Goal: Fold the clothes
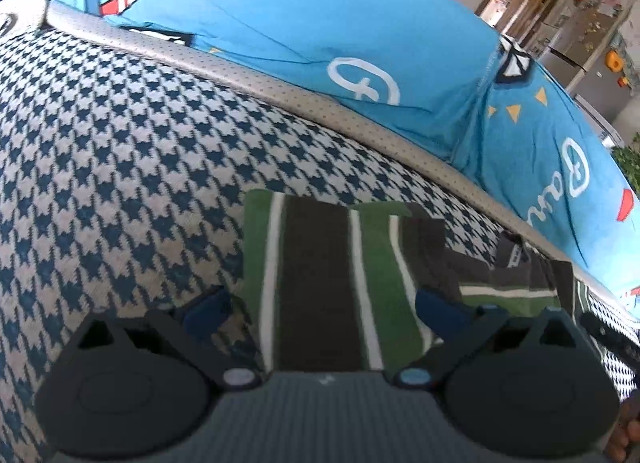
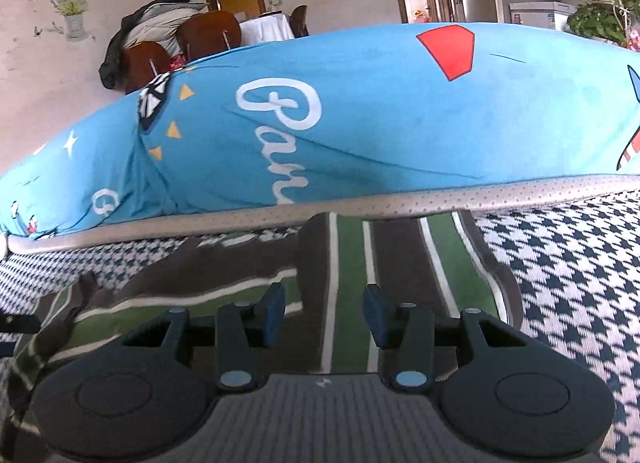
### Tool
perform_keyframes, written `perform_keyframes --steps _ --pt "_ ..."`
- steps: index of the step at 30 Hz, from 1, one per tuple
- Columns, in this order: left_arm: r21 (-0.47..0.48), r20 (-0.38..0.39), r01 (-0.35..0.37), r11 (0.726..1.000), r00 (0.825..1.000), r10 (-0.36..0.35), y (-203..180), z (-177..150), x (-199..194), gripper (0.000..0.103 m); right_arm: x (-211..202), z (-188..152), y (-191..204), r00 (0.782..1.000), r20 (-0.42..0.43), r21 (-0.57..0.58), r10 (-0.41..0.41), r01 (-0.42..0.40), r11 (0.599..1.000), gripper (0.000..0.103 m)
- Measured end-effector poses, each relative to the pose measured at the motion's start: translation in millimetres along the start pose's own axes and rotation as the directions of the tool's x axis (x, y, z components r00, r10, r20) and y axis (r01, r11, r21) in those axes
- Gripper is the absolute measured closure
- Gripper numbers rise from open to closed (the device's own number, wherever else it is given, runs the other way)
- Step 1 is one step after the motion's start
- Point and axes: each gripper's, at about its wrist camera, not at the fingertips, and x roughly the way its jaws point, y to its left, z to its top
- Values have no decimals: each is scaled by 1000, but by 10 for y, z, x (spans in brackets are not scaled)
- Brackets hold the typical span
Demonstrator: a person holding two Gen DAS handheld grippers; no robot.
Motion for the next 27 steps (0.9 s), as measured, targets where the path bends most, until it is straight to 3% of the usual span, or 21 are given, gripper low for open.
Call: perform_keyframes --steps 12,15,17,18,20,27 --pt "100 -23 54 994 998 -52 -260 -58 139 0 300 2 32 1000 -13 -19 1 -1 1000 59" --pt "121 -15 57 991 998 -56 -310 -102 120 4 320 -11 56 1000 -6 -29 2 -2 1000 71" --pt "139 -8 50 989 999 -49 -347 -124 119 9 334 -14 63 1000 -3 -35 -6 6 999 87" --pt "151 -4 41 988 999 -41 -369 -135 120 13 337 -13 57 1000 -2 -33 -9 9 999 89" --pt "174 3 23 984 1000 -24 -409 -157 123 31 338 -8 39 1000 0 -22 -8 8 1000 95" --pt "250 48 -52 967 998 41 -578 -231 107 69 272 56 58 999 21 -15 -32 32 999 98"
